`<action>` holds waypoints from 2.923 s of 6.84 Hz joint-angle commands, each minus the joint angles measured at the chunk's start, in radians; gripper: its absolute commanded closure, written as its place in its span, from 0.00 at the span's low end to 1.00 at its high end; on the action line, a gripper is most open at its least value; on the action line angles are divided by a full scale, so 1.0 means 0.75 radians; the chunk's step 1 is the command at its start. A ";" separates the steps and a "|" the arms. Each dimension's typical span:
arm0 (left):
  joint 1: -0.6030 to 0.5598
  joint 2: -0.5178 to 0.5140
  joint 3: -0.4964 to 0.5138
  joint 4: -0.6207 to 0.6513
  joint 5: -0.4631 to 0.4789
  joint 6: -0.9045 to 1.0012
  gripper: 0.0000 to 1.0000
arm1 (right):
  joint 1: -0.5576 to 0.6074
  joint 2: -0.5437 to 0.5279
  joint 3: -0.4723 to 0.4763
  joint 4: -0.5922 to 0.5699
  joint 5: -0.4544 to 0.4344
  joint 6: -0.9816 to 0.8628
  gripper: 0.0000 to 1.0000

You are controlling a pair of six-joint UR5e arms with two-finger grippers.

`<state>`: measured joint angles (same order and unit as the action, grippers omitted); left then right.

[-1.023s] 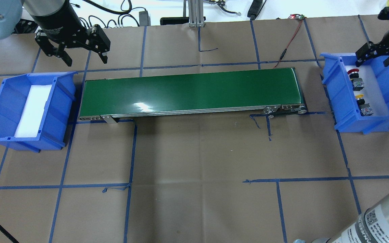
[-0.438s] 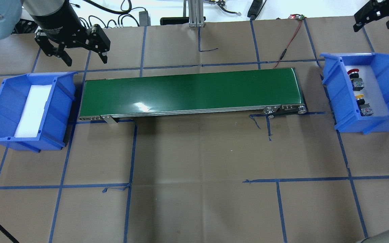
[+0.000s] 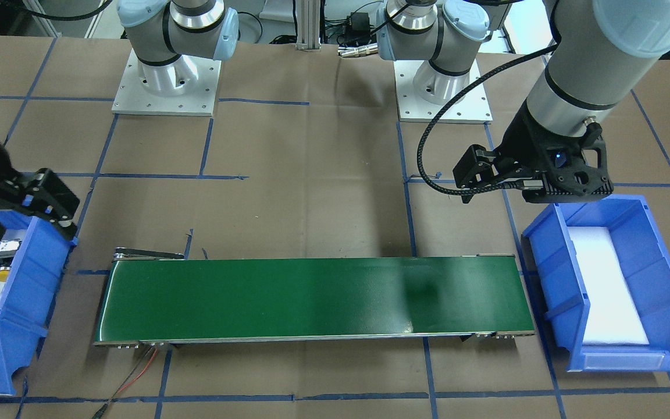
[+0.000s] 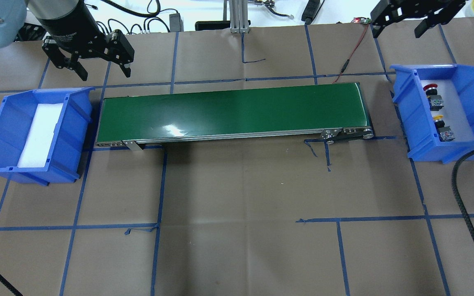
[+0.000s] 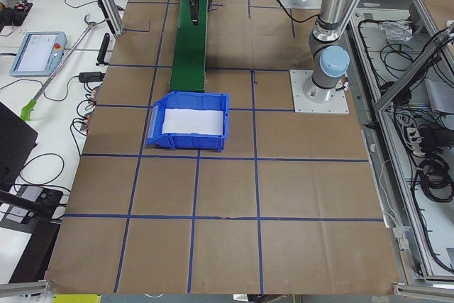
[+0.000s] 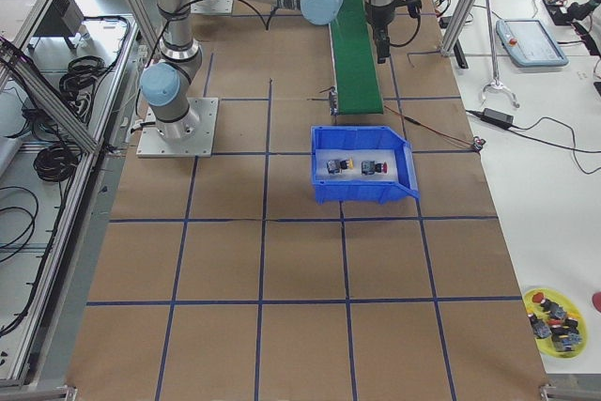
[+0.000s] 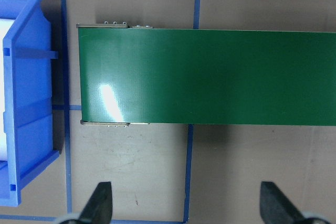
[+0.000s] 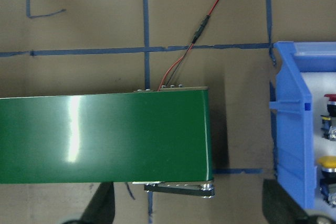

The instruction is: Transport two buttons from left to right

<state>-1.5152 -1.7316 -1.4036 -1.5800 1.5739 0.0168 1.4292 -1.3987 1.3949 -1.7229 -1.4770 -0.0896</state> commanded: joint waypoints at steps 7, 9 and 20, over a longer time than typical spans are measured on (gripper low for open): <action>0.002 0.002 0.000 0.000 0.000 0.000 0.00 | 0.144 -0.321 0.278 0.086 -0.068 0.222 0.00; 0.002 0.002 0.000 0.000 0.000 0.000 0.00 | 0.144 -0.289 0.275 0.080 -0.064 0.212 0.00; 0.004 0.004 0.004 0.000 0.000 0.006 0.00 | 0.142 -0.289 0.218 0.103 -0.072 0.199 0.00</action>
<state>-1.5130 -1.7293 -1.4017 -1.5800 1.5739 0.0210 1.5357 -1.6125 1.5609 -1.6472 -1.5336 0.0598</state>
